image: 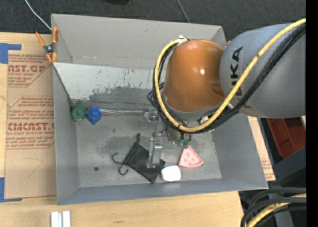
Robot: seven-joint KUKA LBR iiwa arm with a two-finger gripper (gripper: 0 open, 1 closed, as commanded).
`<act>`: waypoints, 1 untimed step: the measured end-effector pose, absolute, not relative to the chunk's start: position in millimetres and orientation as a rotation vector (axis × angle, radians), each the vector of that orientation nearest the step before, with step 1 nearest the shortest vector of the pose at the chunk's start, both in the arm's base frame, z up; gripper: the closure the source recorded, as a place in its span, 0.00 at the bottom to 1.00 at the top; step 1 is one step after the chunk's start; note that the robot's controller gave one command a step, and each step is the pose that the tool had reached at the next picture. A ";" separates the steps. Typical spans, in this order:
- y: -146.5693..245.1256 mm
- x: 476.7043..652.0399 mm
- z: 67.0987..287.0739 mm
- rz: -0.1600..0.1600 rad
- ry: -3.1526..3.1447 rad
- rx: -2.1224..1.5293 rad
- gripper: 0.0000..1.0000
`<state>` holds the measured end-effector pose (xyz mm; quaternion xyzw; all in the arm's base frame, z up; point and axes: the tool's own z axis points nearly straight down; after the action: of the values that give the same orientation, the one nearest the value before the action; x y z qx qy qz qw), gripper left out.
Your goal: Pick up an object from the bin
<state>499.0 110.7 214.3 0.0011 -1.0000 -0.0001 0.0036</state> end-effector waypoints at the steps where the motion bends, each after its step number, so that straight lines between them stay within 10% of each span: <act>1: 109.9 500.7 218.7 -0.002 -3.143 0.000 0.00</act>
Offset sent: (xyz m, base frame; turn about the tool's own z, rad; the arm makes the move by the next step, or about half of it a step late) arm -0.0071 -0.0312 -0.1443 0.1916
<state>500.7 109.9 218.7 0.0000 -1.0000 -0.0007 -0.0005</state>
